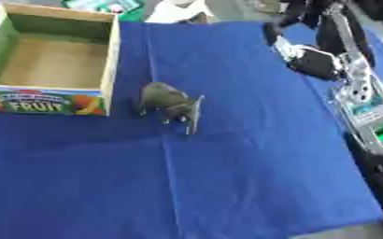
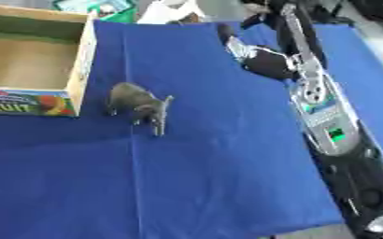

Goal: Pick up objects on the table and place them in the box.

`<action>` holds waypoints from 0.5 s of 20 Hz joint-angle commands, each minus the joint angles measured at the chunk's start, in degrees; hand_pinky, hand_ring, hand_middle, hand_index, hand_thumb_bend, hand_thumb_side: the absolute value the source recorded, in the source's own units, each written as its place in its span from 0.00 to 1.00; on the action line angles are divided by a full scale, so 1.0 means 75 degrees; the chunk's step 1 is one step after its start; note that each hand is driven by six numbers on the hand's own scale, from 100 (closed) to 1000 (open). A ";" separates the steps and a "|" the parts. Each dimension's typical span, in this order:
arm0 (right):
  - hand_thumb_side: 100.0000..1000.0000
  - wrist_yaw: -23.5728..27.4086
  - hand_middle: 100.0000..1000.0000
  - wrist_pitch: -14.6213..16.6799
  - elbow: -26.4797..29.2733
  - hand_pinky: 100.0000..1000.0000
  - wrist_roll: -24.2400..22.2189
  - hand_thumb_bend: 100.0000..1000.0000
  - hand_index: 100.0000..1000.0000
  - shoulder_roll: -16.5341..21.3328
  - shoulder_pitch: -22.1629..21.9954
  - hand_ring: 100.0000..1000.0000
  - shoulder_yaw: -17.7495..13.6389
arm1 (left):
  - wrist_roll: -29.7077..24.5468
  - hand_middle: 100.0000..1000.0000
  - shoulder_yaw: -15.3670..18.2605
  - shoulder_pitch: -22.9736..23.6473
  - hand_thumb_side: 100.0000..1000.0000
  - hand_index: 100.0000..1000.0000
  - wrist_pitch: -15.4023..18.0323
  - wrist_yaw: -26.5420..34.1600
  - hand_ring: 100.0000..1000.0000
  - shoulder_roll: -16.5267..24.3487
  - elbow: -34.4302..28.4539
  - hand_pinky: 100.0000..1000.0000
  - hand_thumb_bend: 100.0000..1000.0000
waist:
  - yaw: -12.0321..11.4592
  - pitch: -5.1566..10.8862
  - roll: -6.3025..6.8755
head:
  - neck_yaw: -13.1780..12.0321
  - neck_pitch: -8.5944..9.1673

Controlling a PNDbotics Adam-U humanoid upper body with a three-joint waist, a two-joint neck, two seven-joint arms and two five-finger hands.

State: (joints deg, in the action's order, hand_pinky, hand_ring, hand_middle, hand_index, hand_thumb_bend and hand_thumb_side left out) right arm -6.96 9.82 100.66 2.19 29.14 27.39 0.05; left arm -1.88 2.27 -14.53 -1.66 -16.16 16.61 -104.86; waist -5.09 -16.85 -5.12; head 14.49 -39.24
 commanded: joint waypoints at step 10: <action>0.34 -0.0272 0.79 0.0150 -0.1224 0.56 -0.1202 0.29 0.89 0.0422 0.1258 0.81 0.1054 | -0.0058 0.43 -0.0028 -0.0035 0.58 0.61 0.0019 0.0025 0.43 0.0074 -0.0137 0.55 0.16 | -0.0056 0.0190 0.0032 | 0.0171 -0.0001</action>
State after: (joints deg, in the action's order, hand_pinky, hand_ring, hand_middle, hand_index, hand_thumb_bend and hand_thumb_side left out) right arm -8.35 10.74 92.15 -5.88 30.81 35.76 7.61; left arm -2.10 2.21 -14.50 -1.62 -16.16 16.61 -104.86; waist -5.50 -16.65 -5.11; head 15.46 -39.24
